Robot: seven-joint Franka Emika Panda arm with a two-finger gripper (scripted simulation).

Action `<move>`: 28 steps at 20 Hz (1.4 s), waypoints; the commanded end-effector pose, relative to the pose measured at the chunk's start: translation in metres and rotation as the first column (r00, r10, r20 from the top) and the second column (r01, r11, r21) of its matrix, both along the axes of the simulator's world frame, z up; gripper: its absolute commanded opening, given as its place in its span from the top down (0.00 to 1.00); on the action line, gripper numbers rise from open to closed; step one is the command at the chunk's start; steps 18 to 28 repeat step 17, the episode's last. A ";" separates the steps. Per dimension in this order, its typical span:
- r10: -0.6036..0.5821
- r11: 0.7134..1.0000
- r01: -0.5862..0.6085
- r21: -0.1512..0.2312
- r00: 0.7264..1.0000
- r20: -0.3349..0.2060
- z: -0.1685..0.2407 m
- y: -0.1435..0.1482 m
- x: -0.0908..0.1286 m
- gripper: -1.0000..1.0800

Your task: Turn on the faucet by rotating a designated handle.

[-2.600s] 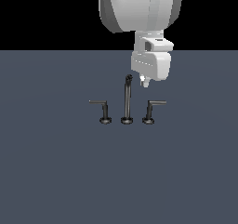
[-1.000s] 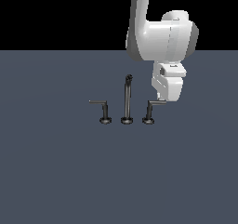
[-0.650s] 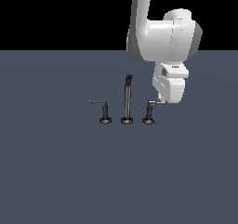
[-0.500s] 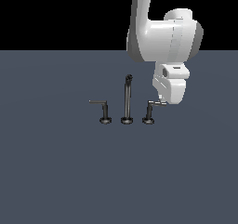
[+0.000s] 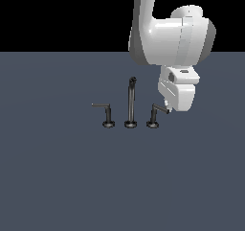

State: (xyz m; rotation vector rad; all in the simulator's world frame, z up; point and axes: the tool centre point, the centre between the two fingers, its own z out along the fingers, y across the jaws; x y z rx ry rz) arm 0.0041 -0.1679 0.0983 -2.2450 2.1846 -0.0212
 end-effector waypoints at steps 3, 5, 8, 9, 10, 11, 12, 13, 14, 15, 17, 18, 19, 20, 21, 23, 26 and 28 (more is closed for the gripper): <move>-0.005 1.000 0.005 0.003 1.000 -0.015 0.000 0.001 -0.018 1.00; -0.004 1.000 0.004 0.001 1.000 -0.007 0.000 0.004 -0.013 1.00; -0.004 1.000 0.004 0.001 1.000 -0.009 0.000 0.013 -0.020 1.00; -0.004 1.000 0.004 0.002 1.000 -0.010 0.000 0.017 -0.023 1.00; -0.005 1.000 0.005 0.002 1.000 -0.010 0.000 0.020 -0.025 1.00; -0.005 1.000 0.005 0.002 1.000 -0.011 0.000 0.023 -0.027 1.00; -0.005 1.000 0.005 0.002 1.000 -0.012 0.000 0.027 -0.030 1.00; -0.005 1.000 0.005 0.002 1.000 -0.013 0.000 0.030 -0.032 1.00; -0.005 1.000 0.005 0.002 1.000 -0.014 0.000 0.033 -0.035 1.00; -0.005 1.000 0.005 0.003 1.000 -0.014 0.000 0.037 -0.037 1.00; -0.006 1.000 0.006 0.003 1.000 -0.015 0.000 0.040 -0.039 1.00; -0.006 1.000 0.006 0.003 1.000 -0.015 0.000 0.040 -0.039 1.00; -0.006 1.000 0.006 0.003 1.000 -0.015 0.000 0.040 -0.039 1.00; -0.006 1.000 0.006 0.003 1.000 -0.015 0.000 0.040 -0.039 1.00; -0.006 1.000 0.006 0.003 1.000 -0.015 0.000 0.040 -0.039 1.00; -0.006 1.000 0.006 0.003 1.000 -0.015 0.000 0.040 -0.039 1.00; -0.006 1.000 0.006 0.003 1.000 -0.015 0.000 0.040 -0.039 1.00; -0.006 1.000 0.006 0.003 1.000 -0.015 0.000 0.040 -0.039 1.00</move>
